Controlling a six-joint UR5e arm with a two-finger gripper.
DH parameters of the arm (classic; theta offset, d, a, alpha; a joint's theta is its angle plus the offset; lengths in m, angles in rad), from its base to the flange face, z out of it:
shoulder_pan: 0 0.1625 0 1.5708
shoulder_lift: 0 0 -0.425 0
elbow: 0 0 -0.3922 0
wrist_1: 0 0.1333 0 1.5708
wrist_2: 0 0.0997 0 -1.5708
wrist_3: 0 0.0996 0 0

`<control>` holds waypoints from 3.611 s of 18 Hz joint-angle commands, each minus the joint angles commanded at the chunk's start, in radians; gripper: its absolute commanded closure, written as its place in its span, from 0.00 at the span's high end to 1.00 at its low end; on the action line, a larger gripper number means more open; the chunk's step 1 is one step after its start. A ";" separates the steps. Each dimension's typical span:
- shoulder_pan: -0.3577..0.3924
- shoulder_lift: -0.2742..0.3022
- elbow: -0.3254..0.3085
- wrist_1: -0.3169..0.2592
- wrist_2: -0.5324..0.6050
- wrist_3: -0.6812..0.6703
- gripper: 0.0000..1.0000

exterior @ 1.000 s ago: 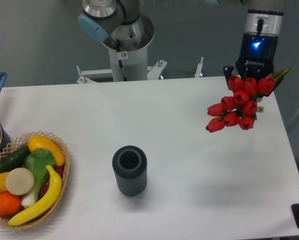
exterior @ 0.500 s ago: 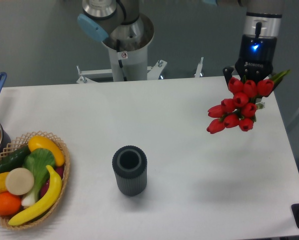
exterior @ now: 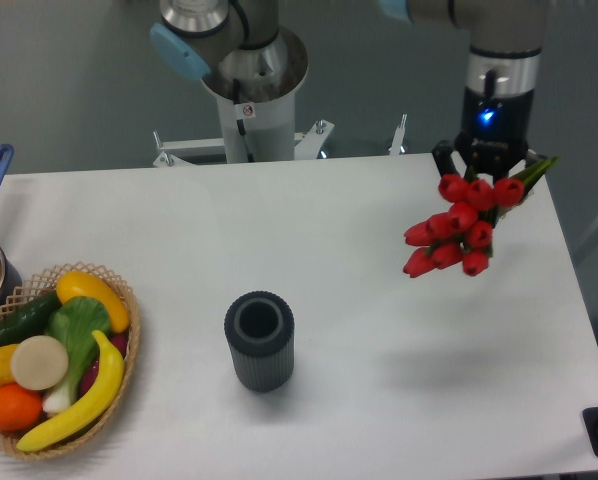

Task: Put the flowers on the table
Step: 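Lower the held red tulip bunch toward the table surface beside the vase, then lay the red tulips flat on the table and open the gripper, then lift the open gripper up away from the tulips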

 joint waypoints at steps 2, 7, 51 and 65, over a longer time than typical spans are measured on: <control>-0.031 -0.018 -0.005 -0.003 0.055 0.000 0.39; -0.078 -0.078 -0.014 0.002 0.083 0.000 0.39; -0.094 -0.212 0.015 0.015 0.131 0.031 1.00; 0.148 0.061 0.043 -0.241 0.014 0.362 1.00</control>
